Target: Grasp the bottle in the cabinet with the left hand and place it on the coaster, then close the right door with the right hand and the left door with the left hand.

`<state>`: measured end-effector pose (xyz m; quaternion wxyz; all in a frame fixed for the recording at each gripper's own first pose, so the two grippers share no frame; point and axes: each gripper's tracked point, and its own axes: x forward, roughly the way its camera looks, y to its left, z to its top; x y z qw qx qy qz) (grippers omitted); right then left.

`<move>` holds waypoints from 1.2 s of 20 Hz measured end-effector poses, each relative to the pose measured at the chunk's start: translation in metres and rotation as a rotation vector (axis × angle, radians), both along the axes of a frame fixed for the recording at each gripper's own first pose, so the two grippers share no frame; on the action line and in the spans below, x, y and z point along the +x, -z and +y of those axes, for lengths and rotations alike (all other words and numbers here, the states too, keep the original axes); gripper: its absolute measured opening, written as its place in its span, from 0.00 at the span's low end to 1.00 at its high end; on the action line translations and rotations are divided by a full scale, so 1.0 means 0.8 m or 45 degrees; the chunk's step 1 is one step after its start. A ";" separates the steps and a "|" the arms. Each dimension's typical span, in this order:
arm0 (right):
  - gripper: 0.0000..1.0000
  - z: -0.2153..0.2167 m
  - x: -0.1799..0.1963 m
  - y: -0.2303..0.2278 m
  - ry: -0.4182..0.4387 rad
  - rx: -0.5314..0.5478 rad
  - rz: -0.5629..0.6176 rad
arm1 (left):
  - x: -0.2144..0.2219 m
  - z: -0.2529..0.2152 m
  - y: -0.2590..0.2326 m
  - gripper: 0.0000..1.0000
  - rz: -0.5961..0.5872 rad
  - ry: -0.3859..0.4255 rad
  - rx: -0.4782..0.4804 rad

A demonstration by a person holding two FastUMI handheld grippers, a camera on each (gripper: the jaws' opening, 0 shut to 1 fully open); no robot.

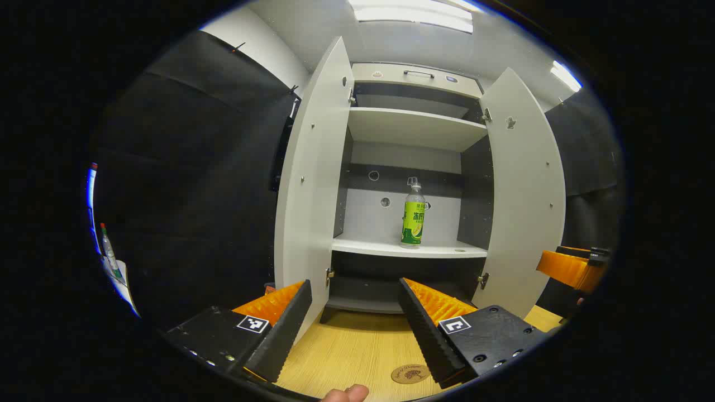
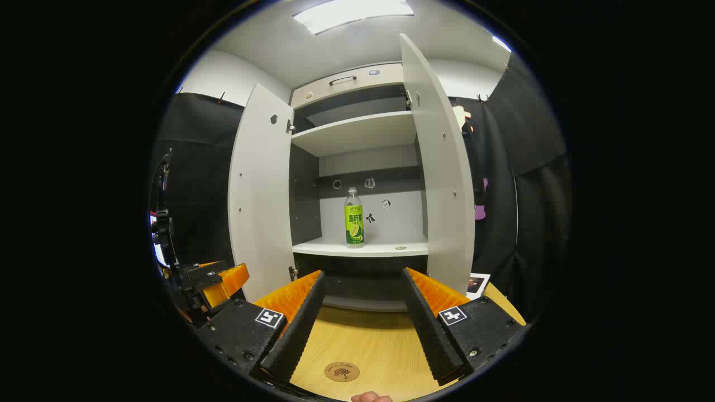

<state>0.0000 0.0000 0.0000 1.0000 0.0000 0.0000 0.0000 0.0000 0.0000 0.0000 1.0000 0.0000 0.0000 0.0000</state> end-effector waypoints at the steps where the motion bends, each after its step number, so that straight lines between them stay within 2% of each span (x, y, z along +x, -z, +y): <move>1: 0.83 0.000 0.000 0.002 0.000 0.002 0.005 | 0.000 0.000 -0.001 0.95 -0.002 -0.002 -0.001; 19: 0.83 0.001 -0.001 -0.003 -0.025 -0.017 -0.006 | 0.014 -0.021 -0.001 0.94 -0.001 0.045 0.007; 21: 0.83 0.001 0.000 -0.004 -0.028 -0.022 -0.006 | 0.020 -0.027 -0.002 0.95 0.006 0.073 -0.003; 24: 0.83 0.000 0.000 -0.003 -0.030 -0.026 0.001 | 0.044 -0.049 -0.021 0.94 0.001 0.177 -0.030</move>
